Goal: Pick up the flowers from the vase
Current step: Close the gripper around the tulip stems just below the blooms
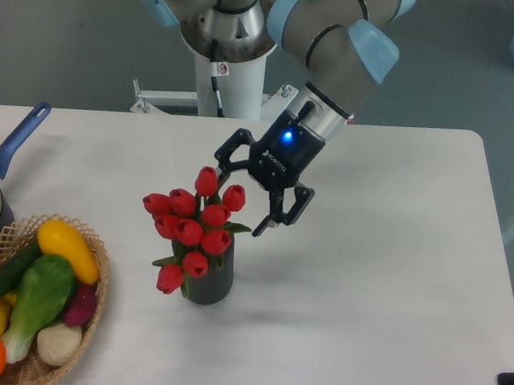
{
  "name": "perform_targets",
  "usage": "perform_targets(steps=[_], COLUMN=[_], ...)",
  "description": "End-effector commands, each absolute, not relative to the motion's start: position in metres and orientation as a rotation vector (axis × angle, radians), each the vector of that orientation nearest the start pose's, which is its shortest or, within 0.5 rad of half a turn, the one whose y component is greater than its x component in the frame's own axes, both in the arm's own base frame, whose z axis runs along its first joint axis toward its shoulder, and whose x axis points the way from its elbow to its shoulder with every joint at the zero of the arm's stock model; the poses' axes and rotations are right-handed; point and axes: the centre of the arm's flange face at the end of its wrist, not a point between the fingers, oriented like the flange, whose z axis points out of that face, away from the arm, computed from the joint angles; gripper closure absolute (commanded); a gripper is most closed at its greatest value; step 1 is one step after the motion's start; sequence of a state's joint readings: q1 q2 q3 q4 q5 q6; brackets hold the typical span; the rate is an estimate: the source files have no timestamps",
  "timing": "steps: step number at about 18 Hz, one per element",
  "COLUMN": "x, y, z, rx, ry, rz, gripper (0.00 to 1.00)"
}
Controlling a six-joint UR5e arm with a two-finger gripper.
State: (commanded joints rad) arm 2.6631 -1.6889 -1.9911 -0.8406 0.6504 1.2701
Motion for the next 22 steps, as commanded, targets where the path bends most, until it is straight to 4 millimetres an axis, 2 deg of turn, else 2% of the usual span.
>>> perform_targets(steps=[8, 16, 18, 22], x=[-0.334, -0.339, -0.337, -0.339], y=[0.427, 0.435, 0.443, 0.448], z=[0.339, 0.332, 0.332, 0.329], rx=[-2.194, -2.188, -2.164, -2.152], ry=[0.327, 0.336, 0.353, 0.356], rz=[-0.244, -0.248, -0.258, -0.269], gripper=[0.00, 0.00, 0.00, 0.00])
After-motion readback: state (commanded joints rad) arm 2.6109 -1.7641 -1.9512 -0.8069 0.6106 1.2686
